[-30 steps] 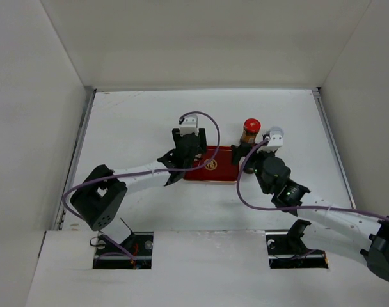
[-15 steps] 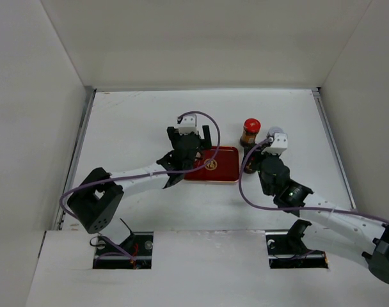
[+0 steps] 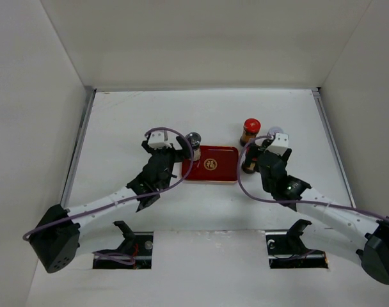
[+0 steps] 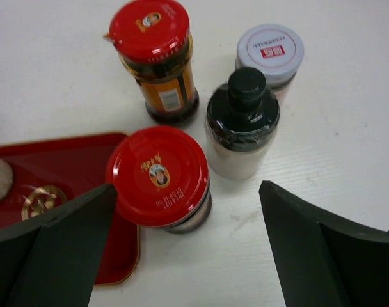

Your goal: Organize the condiment bottles

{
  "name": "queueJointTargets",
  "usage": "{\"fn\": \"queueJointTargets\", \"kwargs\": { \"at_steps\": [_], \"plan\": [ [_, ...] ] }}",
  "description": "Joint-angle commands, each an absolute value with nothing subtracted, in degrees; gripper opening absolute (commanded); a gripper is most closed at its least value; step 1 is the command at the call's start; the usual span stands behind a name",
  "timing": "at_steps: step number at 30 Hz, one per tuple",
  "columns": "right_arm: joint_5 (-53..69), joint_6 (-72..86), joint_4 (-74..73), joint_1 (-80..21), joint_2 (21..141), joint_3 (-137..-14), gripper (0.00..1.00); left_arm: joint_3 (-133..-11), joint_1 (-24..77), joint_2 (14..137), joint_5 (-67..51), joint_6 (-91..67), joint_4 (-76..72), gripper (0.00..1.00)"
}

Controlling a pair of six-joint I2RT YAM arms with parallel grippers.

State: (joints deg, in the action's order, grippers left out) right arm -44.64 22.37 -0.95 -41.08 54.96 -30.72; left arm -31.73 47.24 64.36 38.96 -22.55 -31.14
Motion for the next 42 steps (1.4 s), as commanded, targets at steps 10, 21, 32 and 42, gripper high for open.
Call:
{"fn": "queueJointTargets", "kwargs": {
  "at_steps": [10, 21, 32, 42],
  "plan": [
    [-35.51, 24.17, 2.63, -38.45, 61.17, -34.98, 1.0, -15.57, 44.34, 47.83, 38.41, -28.03, -30.42, 0.98],
    [-39.45, 23.38, 6.59, -36.87, 68.99, -37.79, 0.73, -12.75, 43.37, 48.07, 37.88, -28.3, -32.78, 0.99],
    [-41.41, 17.49, 10.45, -40.65, 58.88, -40.6, 0.61, -10.28, 42.5, 48.25, 38.58, -28.21, -36.39, 0.99],
    [-35.42, 16.44, 20.91, -46.27, 78.64, -50.96, 0.62, -9.05, 41.62, 47.29, 39.73, -28.39, -36.39, 1.0]
  ]
}}
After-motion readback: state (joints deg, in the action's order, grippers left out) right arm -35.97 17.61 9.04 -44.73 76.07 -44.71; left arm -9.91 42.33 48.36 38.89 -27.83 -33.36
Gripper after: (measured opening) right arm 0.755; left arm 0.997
